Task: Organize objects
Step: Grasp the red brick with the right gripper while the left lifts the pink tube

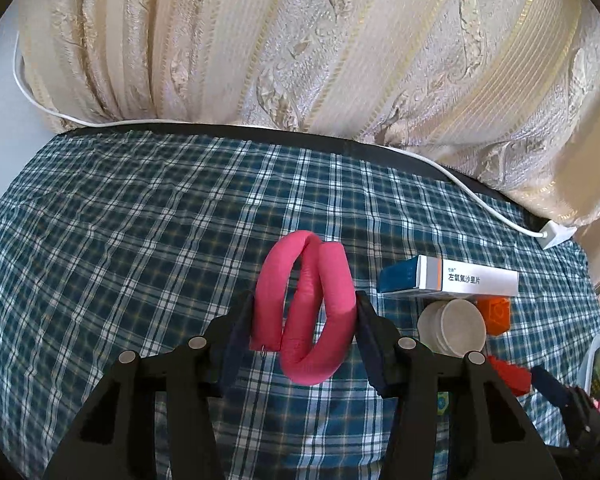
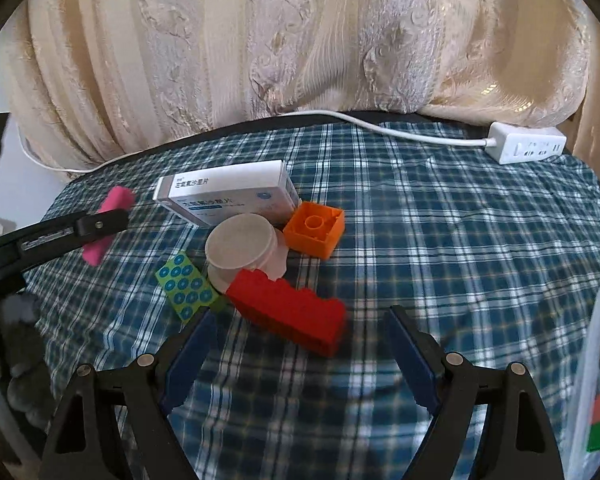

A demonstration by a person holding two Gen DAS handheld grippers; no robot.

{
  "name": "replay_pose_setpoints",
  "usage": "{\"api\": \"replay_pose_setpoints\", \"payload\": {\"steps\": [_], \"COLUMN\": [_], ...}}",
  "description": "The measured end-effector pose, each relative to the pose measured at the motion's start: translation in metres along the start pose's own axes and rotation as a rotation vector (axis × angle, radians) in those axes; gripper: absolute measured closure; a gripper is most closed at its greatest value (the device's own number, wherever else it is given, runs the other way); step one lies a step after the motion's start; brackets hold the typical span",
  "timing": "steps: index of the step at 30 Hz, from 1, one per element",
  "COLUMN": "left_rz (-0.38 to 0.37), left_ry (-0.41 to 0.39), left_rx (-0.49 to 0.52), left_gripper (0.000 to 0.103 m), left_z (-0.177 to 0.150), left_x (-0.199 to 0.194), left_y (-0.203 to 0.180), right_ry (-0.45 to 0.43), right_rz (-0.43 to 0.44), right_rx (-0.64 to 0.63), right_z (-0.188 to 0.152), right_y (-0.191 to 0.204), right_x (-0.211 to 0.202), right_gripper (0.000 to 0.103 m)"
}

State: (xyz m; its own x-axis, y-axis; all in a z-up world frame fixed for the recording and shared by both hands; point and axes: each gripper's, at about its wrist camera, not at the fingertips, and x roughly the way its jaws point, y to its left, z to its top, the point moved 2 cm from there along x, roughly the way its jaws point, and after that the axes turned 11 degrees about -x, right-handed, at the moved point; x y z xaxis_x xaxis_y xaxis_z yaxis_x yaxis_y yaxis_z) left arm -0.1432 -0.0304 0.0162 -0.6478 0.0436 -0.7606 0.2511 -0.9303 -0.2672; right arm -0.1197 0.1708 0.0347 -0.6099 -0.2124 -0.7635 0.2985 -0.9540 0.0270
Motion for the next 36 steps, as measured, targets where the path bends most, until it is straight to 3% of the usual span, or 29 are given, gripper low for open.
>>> {"api": "replay_pose_setpoints", "payload": {"steps": [9,11,13,20,36], "left_rz": [-0.009,-0.010,-0.010,-0.019,-0.079], "left_ry": [0.006,0.008,0.011,0.009,-0.003], "left_rx": [0.009,0.011,0.015,0.029,0.094], "left_gripper": [0.052,0.052,0.052,0.052,0.052], "left_z": [-0.002,-0.003,-0.004,-0.005,-0.014], "left_x": [-0.003,-0.003,-0.002,-0.005,-0.024], "left_y": [-0.005,-0.005,-0.006,-0.011,-0.038], "right_ry": [0.026,0.023,0.025,0.022,-0.051], "right_rz": [-0.053,-0.055,-0.064,-0.045,-0.041], "right_rx": [0.033,0.028,0.002,-0.028,0.063], "right_z": [0.005,0.006,0.007,-0.005,-0.028], "right_y": [0.000,0.000,0.002,0.006,-0.017], "right_x": [0.020,0.020,0.019,0.009,-0.050], "right_gripper": [0.015,0.022,0.038,0.038,0.038]}}
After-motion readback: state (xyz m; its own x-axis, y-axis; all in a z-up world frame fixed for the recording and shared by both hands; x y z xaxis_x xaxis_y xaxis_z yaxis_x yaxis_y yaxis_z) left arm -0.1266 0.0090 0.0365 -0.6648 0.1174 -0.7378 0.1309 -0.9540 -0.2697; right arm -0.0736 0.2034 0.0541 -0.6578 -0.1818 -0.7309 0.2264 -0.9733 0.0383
